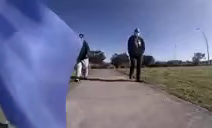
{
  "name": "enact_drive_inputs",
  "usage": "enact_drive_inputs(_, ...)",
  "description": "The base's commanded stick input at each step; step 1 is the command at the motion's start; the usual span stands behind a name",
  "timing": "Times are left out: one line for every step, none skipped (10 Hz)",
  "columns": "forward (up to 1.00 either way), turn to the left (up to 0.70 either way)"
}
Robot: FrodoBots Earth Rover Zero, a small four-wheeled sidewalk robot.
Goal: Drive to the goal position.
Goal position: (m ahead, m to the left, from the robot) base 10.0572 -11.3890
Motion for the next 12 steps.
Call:
enact_drive_inputs(1.00, 0.00)
enact_drive_inputs(1.00, 0.00)
enact_drive_inputs(1.00, 0.00)
enact_drive_inputs(1.00, 0.00)
enact_drive_inputs(1.00, 0.00)
enact_drive_inputs(1.00, 0.00)
enact_drive_inputs(1.00, 0.00)
enact_drive_inputs(1.00, 0.00)
enact_drive_inputs(1.00, 0.00)
enact_drive_inputs(1.00, 0.00)
enact_drive_inputs(1.00, 0.00)
enact_drive_inputs(1.00, 0.00)
